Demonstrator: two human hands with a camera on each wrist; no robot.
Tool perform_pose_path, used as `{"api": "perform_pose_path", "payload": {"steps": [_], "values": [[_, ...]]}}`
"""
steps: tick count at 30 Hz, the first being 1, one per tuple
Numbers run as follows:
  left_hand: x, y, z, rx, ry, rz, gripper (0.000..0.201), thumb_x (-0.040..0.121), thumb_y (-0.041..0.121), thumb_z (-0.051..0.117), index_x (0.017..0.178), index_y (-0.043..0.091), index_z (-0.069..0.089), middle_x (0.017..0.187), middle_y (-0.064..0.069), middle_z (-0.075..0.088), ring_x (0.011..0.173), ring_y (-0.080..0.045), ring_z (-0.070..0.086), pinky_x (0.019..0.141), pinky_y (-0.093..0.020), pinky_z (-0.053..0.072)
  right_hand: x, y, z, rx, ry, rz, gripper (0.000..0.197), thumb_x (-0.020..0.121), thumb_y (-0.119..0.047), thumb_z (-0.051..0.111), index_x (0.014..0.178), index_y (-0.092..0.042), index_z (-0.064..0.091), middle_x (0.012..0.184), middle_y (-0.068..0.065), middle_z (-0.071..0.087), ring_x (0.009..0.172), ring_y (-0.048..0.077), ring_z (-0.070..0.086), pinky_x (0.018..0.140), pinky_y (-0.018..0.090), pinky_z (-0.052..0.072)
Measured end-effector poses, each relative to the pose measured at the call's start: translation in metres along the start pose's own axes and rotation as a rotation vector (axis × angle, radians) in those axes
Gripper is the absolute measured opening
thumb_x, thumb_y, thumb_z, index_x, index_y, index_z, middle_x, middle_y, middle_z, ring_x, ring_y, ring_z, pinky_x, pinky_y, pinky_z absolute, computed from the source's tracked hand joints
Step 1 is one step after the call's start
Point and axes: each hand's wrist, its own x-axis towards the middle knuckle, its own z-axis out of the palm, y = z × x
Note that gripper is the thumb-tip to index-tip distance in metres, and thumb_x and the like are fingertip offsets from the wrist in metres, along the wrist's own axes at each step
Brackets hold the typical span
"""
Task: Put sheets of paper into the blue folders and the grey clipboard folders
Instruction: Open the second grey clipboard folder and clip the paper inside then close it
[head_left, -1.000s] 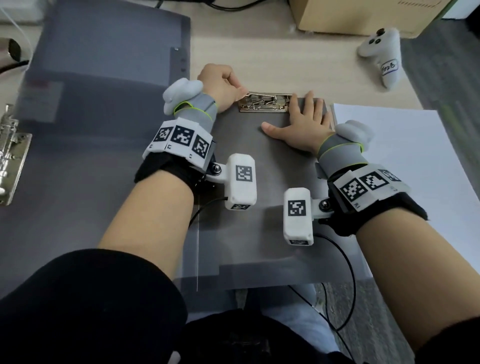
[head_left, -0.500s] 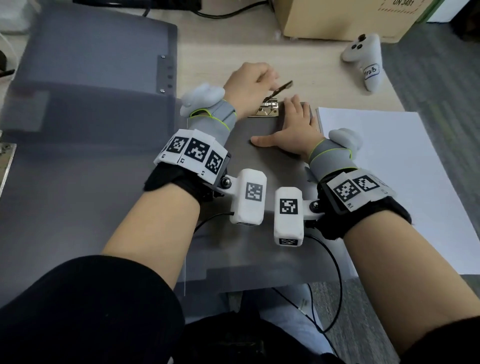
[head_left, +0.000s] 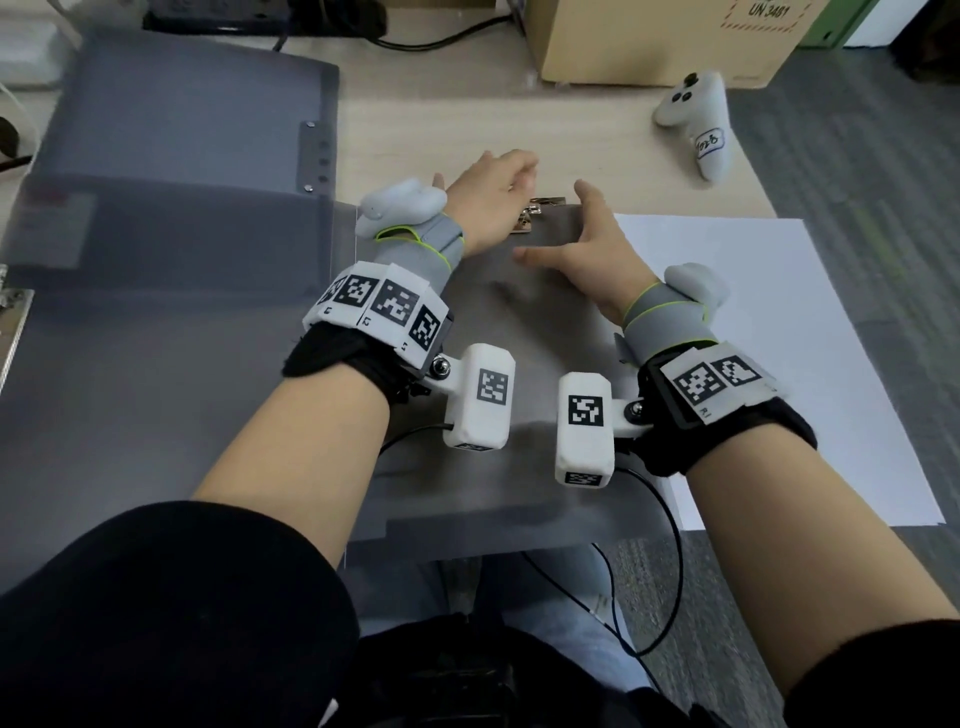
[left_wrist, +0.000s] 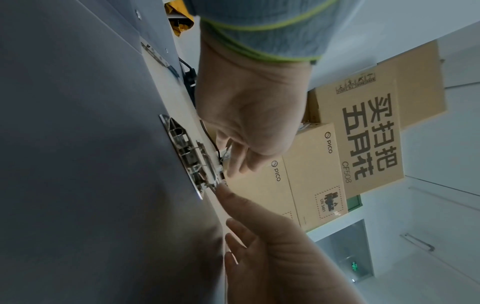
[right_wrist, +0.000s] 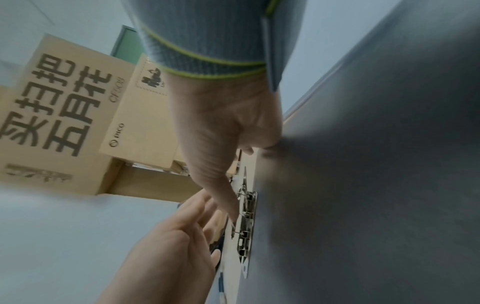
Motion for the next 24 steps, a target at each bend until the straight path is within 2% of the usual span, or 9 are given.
{"api": "perform_pose_path", "payload": {"steps": [2,5,8,11,14,16,19,21,24], "values": [[-0.003,0.002,0.001,0.017,0.022,0.04,0.039,0.101,0.025,0.029,0.14,0.025,0.038,0.15,0.009,0.037,0.149,-0.017,0.006,0.118,-0.054,-0.001,-0.009,0.001,-0.009,0.057,0.068,-0.054,0.085,0.075,-0.017,0.077,0.145,-0.01,0.029,0.149,0.008,0.034,0.133,0.017,0.037,0.112,0.03,0.033],[-0.013,0.012,0.01,-0.012,0.052,0.104,0.037,0.1,0.024,0.035,0.136,0.025,0.043,0.152,0.002,0.035,0.149,-0.019,0.002,0.12,-0.049,0.001,-0.028,0.004,-0.026,0.123,0.184,-0.126,0.053,0.076,-0.006,0.072,0.126,-0.006,0.054,0.127,0.01,0.057,0.115,0.022,0.057,0.101,0.033,0.047],[-0.027,0.027,0.024,-0.083,0.072,0.186,0.032,0.097,0.02,0.043,0.128,0.019,0.054,0.141,-0.001,0.05,0.145,-0.024,0.022,0.118,-0.032,0.019,-0.049,0.01,-0.04,0.154,0.284,-0.159,0.033,0.072,-0.003,0.067,0.105,-0.006,0.065,0.094,0.008,0.069,0.088,0.02,0.068,0.087,0.037,0.056],[-0.044,0.045,0.041,-0.167,0.038,0.257,0.028,0.094,0.015,0.049,0.119,0.011,0.061,0.123,-0.004,0.063,0.121,-0.018,0.054,0.103,-0.023,0.037,-0.071,0.023,-0.051,0.141,0.38,-0.154,0.022,0.074,-0.005,0.062,0.095,-0.008,0.067,0.074,0.003,0.068,0.063,0.021,0.069,0.071,0.038,0.059],[-0.057,0.058,0.059,-0.206,-0.023,0.243,0.024,0.093,0.016,0.051,0.112,0.012,0.065,0.109,-0.004,0.066,0.099,-0.013,0.059,0.087,-0.017,0.042,-0.087,0.039,-0.06,0.096,0.496,-0.147,0.018,0.075,-0.01,0.059,0.091,-0.01,0.068,0.068,0.003,0.069,0.045,0.011,0.062,0.062,0.033,0.056],[-0.065,0.067,0.073,-0.206,-0.052,0.238,0.023,0.092,0.018,0.052,0.109,0.014,0.066,0.102,-0.002,0.065,0.09,-0.011,0.057,0.082,-0.016,0.042,-0.096,0.051,-0.068,0.073,0.579,-0.138,0.018,0.076,-0.015,0.057,0.089,-0.013,0.069,0.067,0.004,0.07,0.049,0.014,0.063,0.062,0.032,0.056],[-0.075,0.076,0.087,-0.188,-0.085,0.231,0.022,0.092,0.019,0.053,0.109,0.014,0.066,0.097,0.002,0.061,0.085,-0.011,0.054,0.08,-0.017,0.043,-0.104,0.065,-0.08,-0.021,0.694,-0.077,0.02,0.076,-0.022,0.057,0.091,-0.019,0.07,0.071,-0.005,0.068,0.074,0.019,0.068,0.071,0.031,0.053],[-0.081,0.084,0.098,-0.189,-0.111,0.23,0.022,0.092,0.019,0.053,0.109,0.014,0.066,0.105,-0.001,0.064,0.094,-0.014,0.058,0.09,-0.024,0.046,-0.112,0.077,-0.091,-0.12,0.75,-0.023,0.024,0.077,-0.021,0.058,0.098,-0.02,0.069,0.085,-0.007,0.07,0.089,0.016,0.065,0.075,0.028,0.048],[-0.088,0.094,0.113,-0.164,-0.141,0.229,0.023,0.091,0.02,0.054,0.111,0.015,0.065,0.118,-0.002,0.065,0.113,-0.019,0.057,0.1,-0.028,0.042,-0.121,0.096,-0.11,-0.301,0.744,0.098,0.042,0.078,-0.024,0.061,0.119,-0.019,0.06,0.121,0.0,0.063,0.12,0.023,0.051,0.095,0.036,0.04]]}}
